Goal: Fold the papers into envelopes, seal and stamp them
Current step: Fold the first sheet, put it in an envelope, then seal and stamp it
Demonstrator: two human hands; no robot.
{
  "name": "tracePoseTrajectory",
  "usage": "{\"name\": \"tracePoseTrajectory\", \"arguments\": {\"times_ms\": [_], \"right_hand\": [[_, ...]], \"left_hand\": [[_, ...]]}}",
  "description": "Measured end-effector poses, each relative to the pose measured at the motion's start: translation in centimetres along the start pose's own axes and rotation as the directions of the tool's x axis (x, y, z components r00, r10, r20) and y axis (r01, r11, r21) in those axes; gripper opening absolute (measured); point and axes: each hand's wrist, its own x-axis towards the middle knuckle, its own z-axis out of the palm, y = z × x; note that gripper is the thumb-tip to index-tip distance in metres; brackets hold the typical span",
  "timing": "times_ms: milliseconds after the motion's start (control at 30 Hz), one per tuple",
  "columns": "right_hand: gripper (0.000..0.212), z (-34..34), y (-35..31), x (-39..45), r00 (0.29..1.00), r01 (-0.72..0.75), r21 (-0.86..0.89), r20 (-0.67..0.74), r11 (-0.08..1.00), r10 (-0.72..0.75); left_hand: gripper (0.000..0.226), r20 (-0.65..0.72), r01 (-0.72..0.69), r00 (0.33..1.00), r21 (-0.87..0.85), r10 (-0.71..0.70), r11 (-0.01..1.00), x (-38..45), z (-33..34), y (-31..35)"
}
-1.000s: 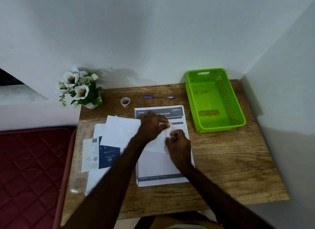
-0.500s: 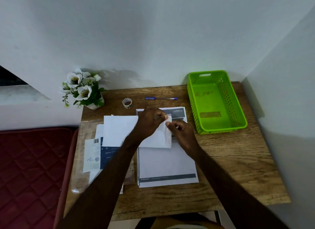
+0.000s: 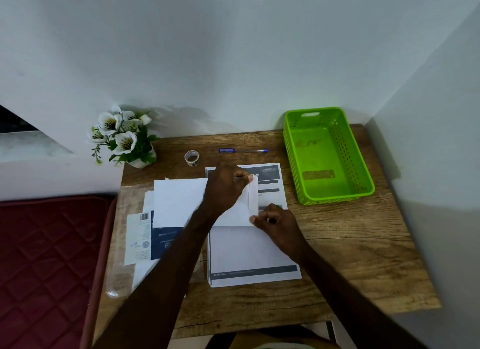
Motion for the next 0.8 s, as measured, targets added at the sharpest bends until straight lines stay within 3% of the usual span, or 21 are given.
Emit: {"name": "tracePoseTrajectory", "arguments": {"times_ms": [67, 267, 400, 567, 800], "right_hand": [[0.02, -0.5, -0.3, 0.4, 1.0, -0.007, 0.009, 0.014, 1.0, 0.007], [0.021, -0.6, -3.8, 3.0, 0.99, -0.043, 0.236, -0.119, 0.971, 0.073], [0.033, 0.1, -3.9, 4.3, 0.992, -0.046, 0.207, -0.102, 0.977, 0.068], [0.028, 0.3, -3.4, 2.7, 0.998, -0.011, 0.132, -0.054, 0.991, 0.018], [0.028, 0.1, -2.5, -0.2, 0.997, -0.035, 0.062, 0.067, 0.997, 0.031]], "left_hand": [[0.019, 0.028, -0.035, 0.999, 0.004, 0.035, 0.999, 0.1, -0.5, 0.0], [0.018, 0.131, -0.133, 0.983, -0.003, 0.132, 0.991, 1.5, -2.4, 0.8], [0.013, 0.11, -0.146, 0.983, -0.003, 0.146, 0.989, 1.4, -2.6, 1.5], [0.013, 0.058, -0.159, 0.986, 0.035, 0.157, 0.987, 1.4, -2.9, 2.2], [0.017, 0.091, -0.111, 0.99, 0.054, 0.106, 0.992, 0.8, -2.5, 1.9]]}}
